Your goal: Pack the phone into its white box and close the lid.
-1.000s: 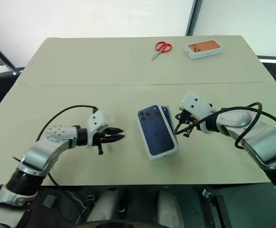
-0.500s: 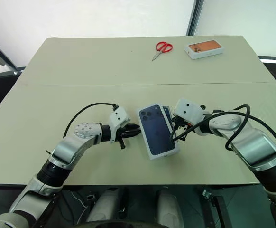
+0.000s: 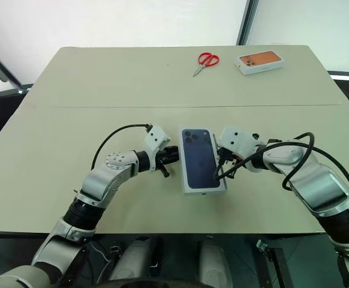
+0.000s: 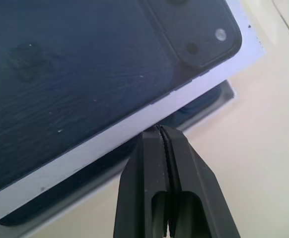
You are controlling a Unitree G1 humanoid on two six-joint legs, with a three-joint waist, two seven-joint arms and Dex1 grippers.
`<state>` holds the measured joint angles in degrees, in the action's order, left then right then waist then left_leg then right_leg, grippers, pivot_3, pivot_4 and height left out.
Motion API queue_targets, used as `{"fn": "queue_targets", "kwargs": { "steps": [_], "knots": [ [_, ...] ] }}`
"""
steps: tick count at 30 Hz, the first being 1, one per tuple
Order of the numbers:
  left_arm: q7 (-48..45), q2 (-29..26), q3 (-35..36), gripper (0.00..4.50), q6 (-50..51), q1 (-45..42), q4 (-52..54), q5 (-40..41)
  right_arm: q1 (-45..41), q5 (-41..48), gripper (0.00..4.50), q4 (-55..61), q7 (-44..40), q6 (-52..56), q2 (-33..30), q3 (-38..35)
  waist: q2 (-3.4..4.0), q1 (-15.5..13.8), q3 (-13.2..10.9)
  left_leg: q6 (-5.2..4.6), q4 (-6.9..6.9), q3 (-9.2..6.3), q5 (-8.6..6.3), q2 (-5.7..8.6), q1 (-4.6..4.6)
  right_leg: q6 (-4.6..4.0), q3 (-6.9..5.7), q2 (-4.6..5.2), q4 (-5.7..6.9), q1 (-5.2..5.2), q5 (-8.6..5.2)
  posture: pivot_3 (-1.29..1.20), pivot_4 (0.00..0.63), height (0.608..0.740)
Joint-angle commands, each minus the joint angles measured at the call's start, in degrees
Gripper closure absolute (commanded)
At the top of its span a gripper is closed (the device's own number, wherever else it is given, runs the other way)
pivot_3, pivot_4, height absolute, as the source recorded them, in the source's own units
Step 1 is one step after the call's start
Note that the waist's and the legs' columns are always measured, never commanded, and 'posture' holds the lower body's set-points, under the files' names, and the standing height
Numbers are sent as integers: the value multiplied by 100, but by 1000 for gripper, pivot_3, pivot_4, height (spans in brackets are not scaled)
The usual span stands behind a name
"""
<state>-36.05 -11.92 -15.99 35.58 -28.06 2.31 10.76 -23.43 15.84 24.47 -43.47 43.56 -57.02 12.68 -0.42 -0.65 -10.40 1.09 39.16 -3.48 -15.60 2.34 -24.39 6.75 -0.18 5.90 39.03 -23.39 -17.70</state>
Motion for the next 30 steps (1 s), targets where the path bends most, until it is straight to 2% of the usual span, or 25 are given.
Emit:
{"fn": "queue_targets", "kwargs": {
  "steps": [1, 12, 24, 30],
  "knots": [
    [-95, 34, -7, 3479, -138, -127, 147, 58, -25, -77, 4448, 148, -20, 4, 56, -227, 0, 1, 0, 0, 0, 0, 0, 0, 0, 0, 0, 0, 0, 0, 0, 0, 150, 697],
    [-206, -199, -170, 3479, -150, -73, 102, -129, -64, -146, 4448, 80, -36, 46, 148, -311, 0, 3, 0, 1, 0, 0, 0, 0, 0, 0, 0, 0, 0, 0, 0, 0, 150, 697],
    [-595, -917, 166, 3479, 256, 232, 727, 264, -28, -276, 4448, 69, -119, 15, 143, -408, 1, 11, 0, 1, -1, -1, 0, -1, 0, 0, 0, -1, 1, -1, 0, 0, 150, 697],
    [-775, -943, 35, 3479, 456, 272, 1001, 458, -26, -340, 4448, 30, -192, -53, 133, -381, 1, 0, 0, 1, 0, -1, 0, 0, 0, 0, 0, 0, 0, 0, 0, 0, 150, 697]
  ]
}}
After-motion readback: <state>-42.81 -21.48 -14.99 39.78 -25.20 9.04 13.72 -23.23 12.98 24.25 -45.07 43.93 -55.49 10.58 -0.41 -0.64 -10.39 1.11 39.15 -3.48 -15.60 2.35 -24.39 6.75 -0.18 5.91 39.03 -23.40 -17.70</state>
